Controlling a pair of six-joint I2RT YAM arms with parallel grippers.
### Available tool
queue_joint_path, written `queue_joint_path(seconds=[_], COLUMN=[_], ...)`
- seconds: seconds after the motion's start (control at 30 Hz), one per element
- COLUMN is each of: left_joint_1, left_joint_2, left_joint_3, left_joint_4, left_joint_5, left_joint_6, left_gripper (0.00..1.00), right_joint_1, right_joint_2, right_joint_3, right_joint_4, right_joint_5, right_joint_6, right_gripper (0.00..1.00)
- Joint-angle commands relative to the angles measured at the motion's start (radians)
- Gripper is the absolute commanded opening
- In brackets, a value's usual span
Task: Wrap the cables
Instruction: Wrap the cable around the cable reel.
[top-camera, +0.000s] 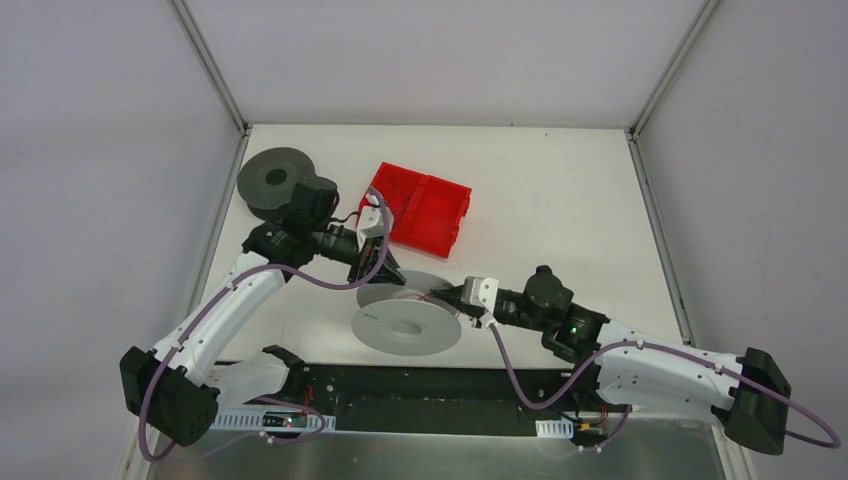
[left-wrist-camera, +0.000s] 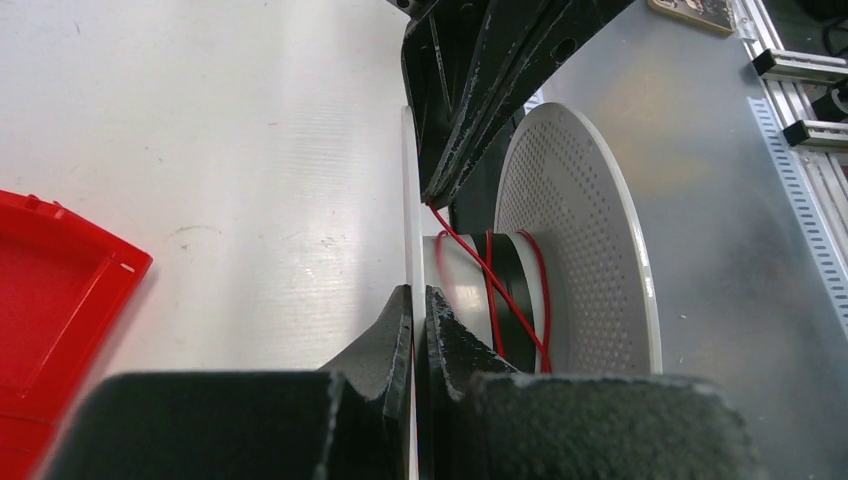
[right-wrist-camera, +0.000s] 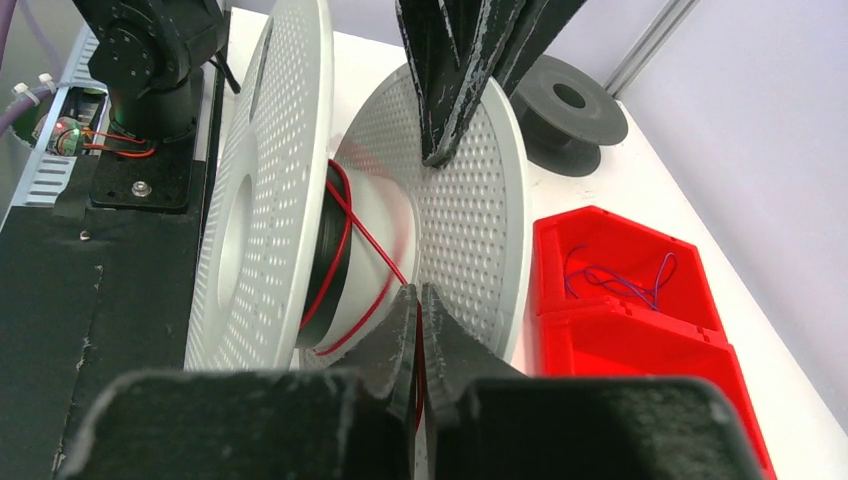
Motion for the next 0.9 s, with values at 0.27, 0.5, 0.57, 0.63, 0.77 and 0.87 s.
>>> queue_joint_path(seconds=[0.27,0.5,0.57,0.63,0.77,0.87], left_joint_1=[0.007,0.011,0.015,0.022,0.032,0.048], left_joint_2=[0.047,0.078,0.082,0.089,0.111,0.137], left_joint_3=[0.049,0.045,0.034,0.019,-0.029,-0.1], left_joint_4=[0.075,0.143,0.185,0.239,0.41,0.657], left_joint_5=[0.102,0.031,0.004,-0.013,-0.083,-0.096], left_joint_6=[-0.242,-0.345,-0.404,-0.482,-0.705,-0.934], left_gripper=[0.0,0.0,0.0,0.0,0.0,0.0], right_joint_1=[-0.025,-0.026,-0.026,-0.026,-0.026,-0.026], right_joint_2=[0.042,0.037,0.034,0.047,0.093,0.112], right_joint_3=[-0.042,-0.04,-0.042,-0.038,-0.022,-0.014], right_joint_4=[0.145,0.142,0.141,0.134,0.128,0.136], right_joint_5=[0.079,0.122,0.17,0.231,0.331,0.358], right_joint_6=[0.187,0.334,0.4,0.481,0.588,0.655], right_gripper=[0.01,0.03,0.04,0.04,0.01,0.0])
